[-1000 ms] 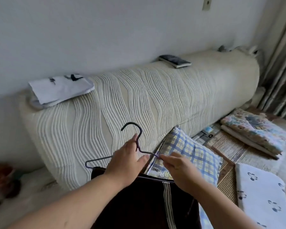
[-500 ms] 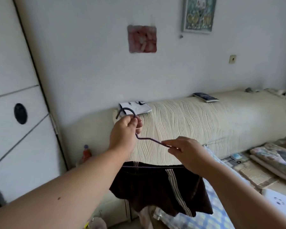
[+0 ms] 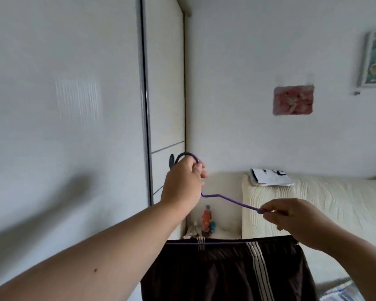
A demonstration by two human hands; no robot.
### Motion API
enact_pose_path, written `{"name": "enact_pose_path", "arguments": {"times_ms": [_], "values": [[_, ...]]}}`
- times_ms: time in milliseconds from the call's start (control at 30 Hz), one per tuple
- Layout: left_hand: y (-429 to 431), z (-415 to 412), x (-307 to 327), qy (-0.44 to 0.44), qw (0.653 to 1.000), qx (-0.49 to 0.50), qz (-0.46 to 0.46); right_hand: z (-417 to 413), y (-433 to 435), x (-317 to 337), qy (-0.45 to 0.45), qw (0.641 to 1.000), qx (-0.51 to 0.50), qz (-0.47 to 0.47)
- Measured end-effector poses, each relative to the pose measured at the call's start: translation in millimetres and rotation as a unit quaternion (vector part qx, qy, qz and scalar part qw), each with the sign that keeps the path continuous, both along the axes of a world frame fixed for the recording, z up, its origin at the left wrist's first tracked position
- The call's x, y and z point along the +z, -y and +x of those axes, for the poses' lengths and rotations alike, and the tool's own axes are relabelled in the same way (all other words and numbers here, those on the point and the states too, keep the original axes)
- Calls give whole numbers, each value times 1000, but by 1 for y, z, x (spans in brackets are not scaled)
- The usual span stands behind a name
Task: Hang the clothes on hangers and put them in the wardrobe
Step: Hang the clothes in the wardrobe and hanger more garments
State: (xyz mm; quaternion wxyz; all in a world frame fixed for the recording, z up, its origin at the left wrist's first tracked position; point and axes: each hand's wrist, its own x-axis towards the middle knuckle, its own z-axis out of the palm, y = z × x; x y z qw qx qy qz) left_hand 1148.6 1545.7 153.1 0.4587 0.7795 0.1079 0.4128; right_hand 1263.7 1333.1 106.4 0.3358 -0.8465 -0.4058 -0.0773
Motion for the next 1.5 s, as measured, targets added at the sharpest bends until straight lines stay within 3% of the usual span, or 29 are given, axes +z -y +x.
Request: {"name": "enact_pose_path", "arguments": {"times_ms": [233,333,600,800,933,1100,1300,1500], "values": [[31,-146,31,27,991,130,22,-92,-3,44,1,987,153,43],[35,-212,53,47,981,183,42,-124,-24,67,-38,971,224,70],[45,-354,113,116,946,291,80,-229,-93,111,-43,931,348,105],[27,-447,146,42,913,364,181,-316,-134,144,-56,894,429,113],[0,-508,182,-37,824,484,293,-376,-164,173,-55,875,465,126],[-53,-573,230,-88,758,561,320,-452,-208,207,-107,843,512,127],[-145,-631,270,-36,767,568,297,-531,-262,258,-73,837,530,112],[-220,-672,313,-39,734,589,335,-598,-322,287,-45,831,521,189]]}}
